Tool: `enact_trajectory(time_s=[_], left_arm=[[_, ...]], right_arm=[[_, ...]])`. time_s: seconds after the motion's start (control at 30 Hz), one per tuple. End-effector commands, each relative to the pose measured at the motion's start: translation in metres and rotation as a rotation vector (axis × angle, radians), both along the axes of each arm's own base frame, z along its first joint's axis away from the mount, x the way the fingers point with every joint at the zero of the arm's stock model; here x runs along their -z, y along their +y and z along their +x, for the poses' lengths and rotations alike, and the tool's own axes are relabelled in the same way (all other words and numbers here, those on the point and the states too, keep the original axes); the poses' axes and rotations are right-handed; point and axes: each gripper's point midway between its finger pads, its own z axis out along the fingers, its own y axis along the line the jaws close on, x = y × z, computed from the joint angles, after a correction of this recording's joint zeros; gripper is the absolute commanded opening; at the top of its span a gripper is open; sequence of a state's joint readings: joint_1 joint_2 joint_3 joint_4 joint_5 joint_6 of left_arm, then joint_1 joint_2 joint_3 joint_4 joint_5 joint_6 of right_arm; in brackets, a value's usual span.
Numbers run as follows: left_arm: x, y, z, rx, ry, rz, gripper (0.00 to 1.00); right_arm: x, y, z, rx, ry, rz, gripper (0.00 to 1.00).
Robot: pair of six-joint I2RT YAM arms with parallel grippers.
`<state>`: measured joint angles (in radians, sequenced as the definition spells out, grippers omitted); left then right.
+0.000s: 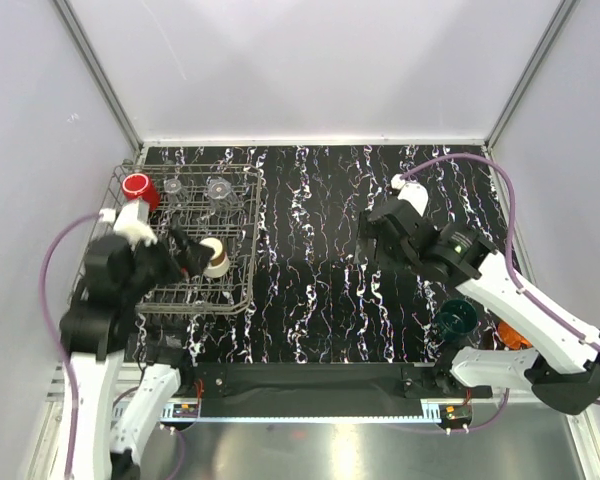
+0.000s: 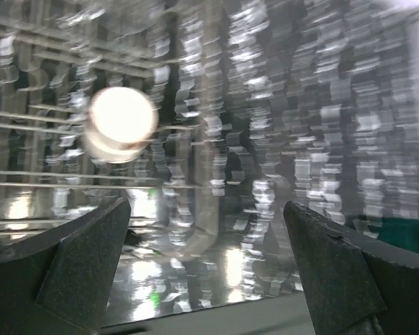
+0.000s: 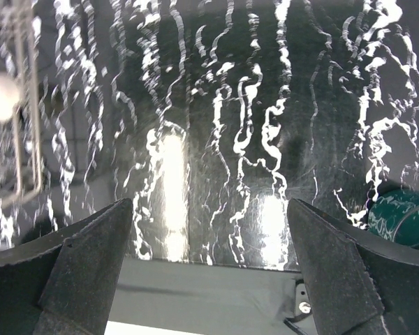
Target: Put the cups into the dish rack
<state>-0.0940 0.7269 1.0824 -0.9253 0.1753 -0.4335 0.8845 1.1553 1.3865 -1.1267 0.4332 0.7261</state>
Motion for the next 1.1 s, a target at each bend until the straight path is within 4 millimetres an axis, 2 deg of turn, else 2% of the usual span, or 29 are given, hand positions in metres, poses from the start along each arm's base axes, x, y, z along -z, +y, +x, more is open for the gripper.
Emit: enact_trajectory(time_s=[0.0,0.1,0.17,0.2,0.27,0.3,0.37,0.4,0.43,0.5,0.53,0.6,0.63,0.7,0.73,0.77,0.83,0.87,0.97,1.07], left_arm=[[0.005,-0.025,-0.039,0.046,0.017,-0.193,0.99],[0.010,-0.028,-0.061,0.061,0.019,-0.221,0.99],[0.011,-0.028,-0.069,0.072,0.012,-0.220,0.99],[0.015,-0.027,-0.073,0.078,0.028,-0.209,0.99],[0.021,-0.028,-0.076,0.084,0.058,-0.203,0.99],[0.024,-0.028,-0.078,0.091,0.073,-0.201,0.99],[0.023,-0.030,-0.080,0.103,0.071,-0.208,0.99],[0.024,-0.031,-0.080,0.102,0.072,-0.213,0.99],[0.023,-0.031,-0.080,0.103,0.069,-0.214,0.99],[0.024,-0.032,-0.080,0.106,0.075,-0.217,0.99],[0.025,-0.032,-0.080,0.109,0.079,-0.220,0.99],[0.025,-0.033,-0.079,0.114,0.079,-0.222,0.99],[0.024,-0.033,-0.079,0.115,0.078,-0.223,0.99],[0.023,-0.034,-0.079,0.119,0.077,-0.223,0.99],[0.021,-0.035,-0.079,0.125,0.077,-0.224,0.99],[0.021,-0.034,-0.080,0.126,0.082,-0.222,0.99],[0.021,-0.035,-0.079,0.135,0.088,-0.212,0.99],[0.019,-0.034,-0.079,0.133,0.086,-0.207,0.99],[0.014,-0.036,-0.079,0.147,0.083,-0.211,0.99],[0.010,-0.036,-0.082,0.161,0.087,-0.206,0.99]], right_arm=[[0.002,-0.012,0.025,0.168,-0.029,0.004,1.00],[0.019,-0.024,0.042,0.257,0.016,0.010,1.00],[0.024,-0.035,0.053,0.315,0.018,0.009,1.00],[0.029,-0.048,0.062,0.376,0.019,0.015,1.00],[0.037,-0.057,0.068,0.418,0.046,0.055,0.95],[0.044,-0.076,0.076,0.502,0.059,0.085,0.91],[0.052,-0.096,0.080,0.597,0.072,0.089,0.87],[0.055,-0.110,0.077,0.669,0.079,0.071,0.86],[0.055,-0.134,0.080,0.764,0.053,0.029,0.86],[0.060,-0.156,0.079,0.845,0.059,-0.012,0.87],[0.063,-0.178,0.079,0.918,0.066,-0.021,0.89],[0.071,-0.202,0.077,0.974,0.088,-0.047,0.89],[0.074,-0.215,0.075,1.009,0.095,-0.059,0.91],[0.082,-0.259,0.066,1.119,0.108,-0.083,0.91],[0.086,-0.287,0.056,1.206,0.124,-0.075,0.91],[0.095,-0.298,0.045,1.232,0.144,-0.075,0.91],[0.099,-0.310,0.035,1.290,0.147,-0.064,0.89],[0.103,-0.308,0.028,1.301,0.151,-0.047,0.89],[0.114,-0.311,0.022,1.346,0.117,-0.002,0.87],[0.119,-0.328,0.016,1.379,0.122,-0.041,0.84]])
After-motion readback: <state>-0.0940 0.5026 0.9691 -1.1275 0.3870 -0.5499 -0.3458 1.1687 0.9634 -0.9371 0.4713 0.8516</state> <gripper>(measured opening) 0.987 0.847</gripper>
